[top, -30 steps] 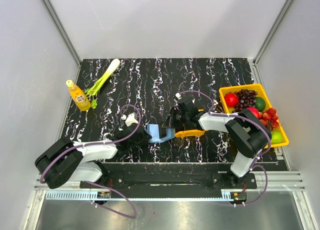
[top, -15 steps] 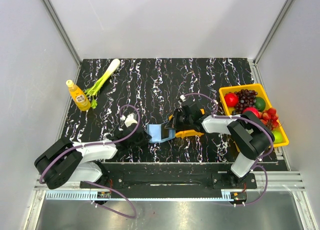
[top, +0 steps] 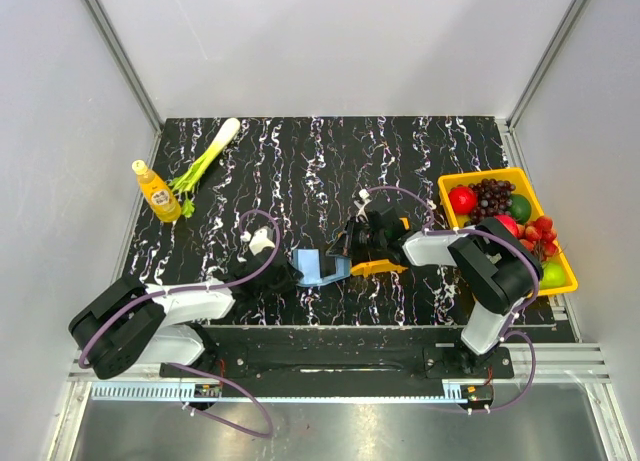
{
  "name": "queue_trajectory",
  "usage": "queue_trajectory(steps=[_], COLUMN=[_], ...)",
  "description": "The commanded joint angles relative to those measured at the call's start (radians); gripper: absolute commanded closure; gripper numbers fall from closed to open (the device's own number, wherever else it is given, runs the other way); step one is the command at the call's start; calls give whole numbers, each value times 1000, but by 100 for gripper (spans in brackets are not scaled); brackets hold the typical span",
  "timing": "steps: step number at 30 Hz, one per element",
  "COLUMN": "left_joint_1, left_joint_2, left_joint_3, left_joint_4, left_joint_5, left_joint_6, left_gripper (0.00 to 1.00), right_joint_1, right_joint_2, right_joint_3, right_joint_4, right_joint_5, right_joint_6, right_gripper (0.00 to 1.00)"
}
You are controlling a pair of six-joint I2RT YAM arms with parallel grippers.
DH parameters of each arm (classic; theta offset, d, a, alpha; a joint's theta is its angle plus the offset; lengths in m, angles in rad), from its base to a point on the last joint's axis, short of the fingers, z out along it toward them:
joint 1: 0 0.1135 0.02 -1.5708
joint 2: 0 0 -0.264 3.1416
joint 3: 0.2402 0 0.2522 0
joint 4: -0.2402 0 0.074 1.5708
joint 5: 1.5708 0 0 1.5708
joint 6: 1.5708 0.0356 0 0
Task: Put the credit cards into the card holder
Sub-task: Insert the credit card into the card holder.
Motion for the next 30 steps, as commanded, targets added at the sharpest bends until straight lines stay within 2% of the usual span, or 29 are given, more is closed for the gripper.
queue_trajectory(steps=[1, 13, 21, 30], left_joint_1=[2, 2, 2, 2], left_joint_2=[8, -24, -52, -84], left_joint_3=[-10, -23, -46, -67], left_joint_4=[-27, -33, -38, -93], left_joint_5=[-28, -39, -39, -60], left_joint_6=[17, -4, -33, -73], left_gripper=[91, 92, 93, 92], right_joint_1=[-4, 47, 62, 82], right_joint_2=[22, -33, 16, 48], right_joint_3=[-5, 34, 40, 58], right_joint_4=[-49, -224, -164, -107], right_joint_5=[1, 111, 117, 120], right_joint_6=[-16, -31, 10, -16], right_gripper=[100, 100, 100, 100])
